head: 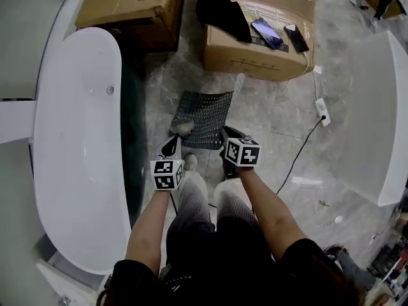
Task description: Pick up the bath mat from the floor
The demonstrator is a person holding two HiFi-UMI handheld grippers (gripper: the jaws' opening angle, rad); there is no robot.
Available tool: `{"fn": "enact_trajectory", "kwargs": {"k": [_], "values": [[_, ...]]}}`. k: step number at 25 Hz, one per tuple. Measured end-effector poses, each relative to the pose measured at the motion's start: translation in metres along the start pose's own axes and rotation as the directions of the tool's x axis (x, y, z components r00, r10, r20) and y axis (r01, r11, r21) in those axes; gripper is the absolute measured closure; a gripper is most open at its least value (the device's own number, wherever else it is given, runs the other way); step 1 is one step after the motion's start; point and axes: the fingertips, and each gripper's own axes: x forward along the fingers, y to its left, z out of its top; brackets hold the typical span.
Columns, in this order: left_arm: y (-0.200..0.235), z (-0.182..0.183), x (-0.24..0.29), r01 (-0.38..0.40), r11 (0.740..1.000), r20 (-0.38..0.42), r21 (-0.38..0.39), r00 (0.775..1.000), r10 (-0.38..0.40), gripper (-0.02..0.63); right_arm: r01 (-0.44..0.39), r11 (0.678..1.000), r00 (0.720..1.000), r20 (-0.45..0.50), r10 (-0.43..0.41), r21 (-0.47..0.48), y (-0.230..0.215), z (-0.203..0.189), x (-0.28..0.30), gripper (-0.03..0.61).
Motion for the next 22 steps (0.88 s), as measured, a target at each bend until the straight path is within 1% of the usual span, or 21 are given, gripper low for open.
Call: {"fn": "enact_trajectory", "kwargs": {"k": [3,6,9,13,18,22], "values": [[-0.004,0.012,-0.016,-0.004,1.0,0.022,-0.024,1.0,0.005,0.607,-0.009,1.0,1.0,0.02,0.01,-0.013,0.013,0.014,-0.019,0.565],[-0.013,0.026,-0.036,0.009,0.999,0.056,-0.035,0.998,-0.007,0.607,-0.025,0.999,0.999,0.026,0.026,-0.039,0.025,0.024,-0.038,0.566],[-0.019,0.038,-0.054,0.023,0.999,0.083,-0.035,0.996,-0.02,0.607,-0.04,0.997,0.999,0.033,0.043,-0.065,0.037,0.034,-0.054,0.566],[-0.024,0.05,-0.076,0.028,0.999,0.105,-0.026,0.994,-0.025,0.607,-0.057,0.996,0.996,0.068,0.062,-0.065,0.052,0.048,-0.078,0.566],[-0.037,0.07,-0.106,0.047,0.999,0.147,-0.027,0.988,-0.043,0.607,-0.119,0.99,0.982,0.138,0.128,-0.069,0.075,0.068,-0.118,0.566],[-0.05,0.088,-0.121,0.067,0.998,0.185,-0.011,0.981,-0.064,0.607,-0.172,0.982,0.965,0.185,0.184,-0.076,0.086,0.082,-0.151,0.566]]}}
